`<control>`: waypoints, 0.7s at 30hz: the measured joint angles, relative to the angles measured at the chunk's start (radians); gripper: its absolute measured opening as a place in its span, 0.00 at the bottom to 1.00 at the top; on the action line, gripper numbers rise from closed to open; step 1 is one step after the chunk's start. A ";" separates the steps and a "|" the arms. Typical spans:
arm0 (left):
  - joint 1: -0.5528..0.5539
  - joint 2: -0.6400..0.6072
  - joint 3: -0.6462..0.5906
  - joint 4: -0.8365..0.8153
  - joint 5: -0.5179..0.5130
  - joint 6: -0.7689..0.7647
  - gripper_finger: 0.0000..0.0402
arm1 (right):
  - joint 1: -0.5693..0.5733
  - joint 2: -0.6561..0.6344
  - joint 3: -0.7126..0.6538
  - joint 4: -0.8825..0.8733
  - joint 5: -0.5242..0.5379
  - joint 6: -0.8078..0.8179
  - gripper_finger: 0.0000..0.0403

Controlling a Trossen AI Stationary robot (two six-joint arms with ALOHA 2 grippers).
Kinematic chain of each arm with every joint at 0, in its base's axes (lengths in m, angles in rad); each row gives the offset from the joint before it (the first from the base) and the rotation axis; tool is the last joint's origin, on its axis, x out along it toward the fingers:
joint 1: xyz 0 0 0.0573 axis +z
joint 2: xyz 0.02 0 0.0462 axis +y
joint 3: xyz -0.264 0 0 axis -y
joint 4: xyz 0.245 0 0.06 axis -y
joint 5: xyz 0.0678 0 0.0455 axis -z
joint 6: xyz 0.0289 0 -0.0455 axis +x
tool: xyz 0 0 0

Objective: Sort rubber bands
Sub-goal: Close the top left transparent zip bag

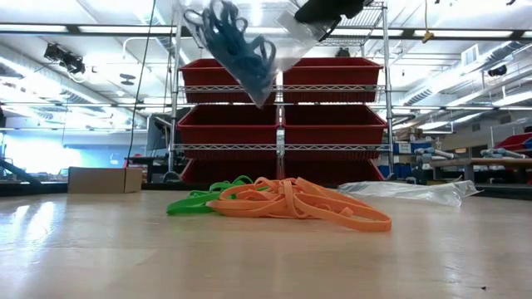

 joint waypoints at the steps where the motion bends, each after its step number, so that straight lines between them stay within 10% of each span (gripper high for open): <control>1: 0.002 0.000 0.000 -0.012 -0.009 -0.021 0.14 | 0.000 0.000 0.000 -0.007 0.001 0.000 0.00; 11: 0.033 0.000 -0.056 0.044 -0.043 -0.250 0.62 | 0.032 0.001 0.112 -0.152 0.133 -0.063 0.00; 21: -0.010 0.000 -0.386 0.613 -0.190 -0.328 0.60 | 0.035 0.000 0.183 -0.353 0.284 -0.048 0.00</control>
